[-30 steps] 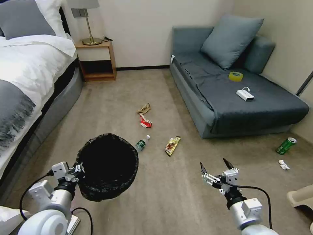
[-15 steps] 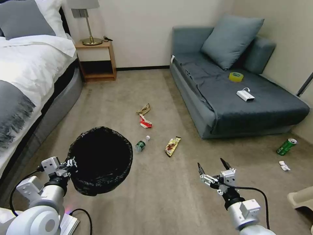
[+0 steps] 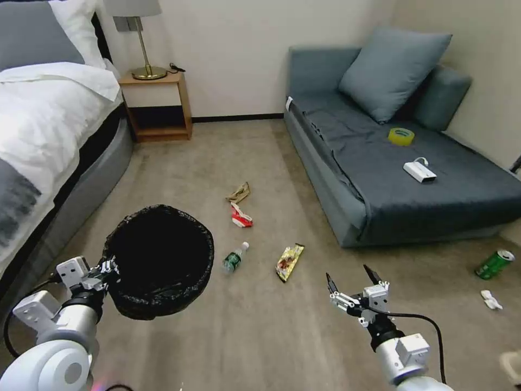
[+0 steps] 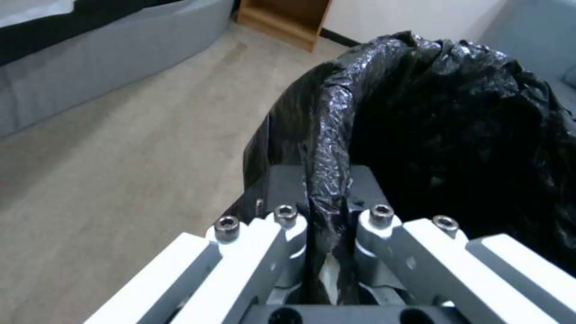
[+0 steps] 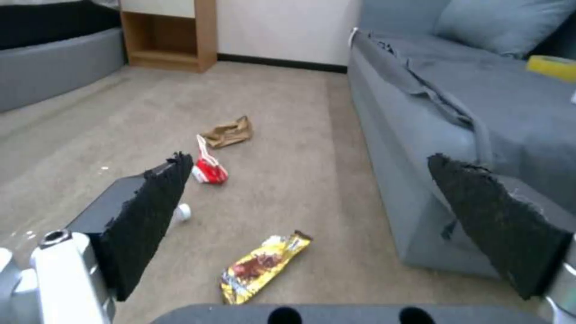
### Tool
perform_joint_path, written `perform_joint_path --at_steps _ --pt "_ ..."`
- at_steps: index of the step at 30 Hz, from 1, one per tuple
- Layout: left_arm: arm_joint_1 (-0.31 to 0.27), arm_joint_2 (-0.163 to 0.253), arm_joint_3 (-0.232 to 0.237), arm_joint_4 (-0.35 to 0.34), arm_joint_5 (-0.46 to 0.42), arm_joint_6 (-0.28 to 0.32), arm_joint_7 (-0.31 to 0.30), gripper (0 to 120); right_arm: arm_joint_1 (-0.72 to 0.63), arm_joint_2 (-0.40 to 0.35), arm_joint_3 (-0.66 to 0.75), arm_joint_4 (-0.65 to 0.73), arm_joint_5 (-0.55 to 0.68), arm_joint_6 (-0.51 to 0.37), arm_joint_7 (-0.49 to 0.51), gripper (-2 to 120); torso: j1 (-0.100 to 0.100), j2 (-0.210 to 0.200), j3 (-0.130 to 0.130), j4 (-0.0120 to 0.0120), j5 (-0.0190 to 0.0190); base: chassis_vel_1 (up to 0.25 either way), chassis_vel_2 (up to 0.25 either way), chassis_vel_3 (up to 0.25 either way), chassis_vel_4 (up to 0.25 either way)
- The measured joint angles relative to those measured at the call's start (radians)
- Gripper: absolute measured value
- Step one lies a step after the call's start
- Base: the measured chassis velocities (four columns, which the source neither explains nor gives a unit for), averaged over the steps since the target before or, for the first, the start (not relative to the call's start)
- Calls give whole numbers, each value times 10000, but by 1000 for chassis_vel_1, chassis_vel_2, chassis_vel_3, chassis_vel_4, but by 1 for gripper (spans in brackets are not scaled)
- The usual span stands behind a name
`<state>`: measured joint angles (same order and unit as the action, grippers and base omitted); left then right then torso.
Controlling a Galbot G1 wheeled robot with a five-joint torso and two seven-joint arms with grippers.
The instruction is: Pick up the trash bin, then pick up the garbage on the floor and place it into the trash bin.
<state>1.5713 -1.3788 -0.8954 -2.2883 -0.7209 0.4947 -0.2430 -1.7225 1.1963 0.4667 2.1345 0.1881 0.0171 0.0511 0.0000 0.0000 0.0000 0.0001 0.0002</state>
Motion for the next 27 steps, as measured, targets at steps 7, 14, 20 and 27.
perform_joint_path --at_steps 7,14,20,27 --pt "23 -28 -24 -2 8 0 30 5 81 -17 -121 -104 -25 0 -23 100 0 0 0 -1 -3 -184 169 168 -179" --pt "8 -8 -50 40 9 0 40 5 302 -21 -366 -479 -99 -1 -33 100 0 0 0 0 -2 -200 195 212 -198" --pt "8 7 -41 56 18 -2 57 5 575 -29 -603 -960 -91 105 -25 100 0 0 0 -2 -1 -190 193 181 -187" --pt "8 100 105 63 52 -6 97 5 1586 -107 -1518 -2244 -22 447 98 100 0 0 1 0 -3 -94 68 89 -65"
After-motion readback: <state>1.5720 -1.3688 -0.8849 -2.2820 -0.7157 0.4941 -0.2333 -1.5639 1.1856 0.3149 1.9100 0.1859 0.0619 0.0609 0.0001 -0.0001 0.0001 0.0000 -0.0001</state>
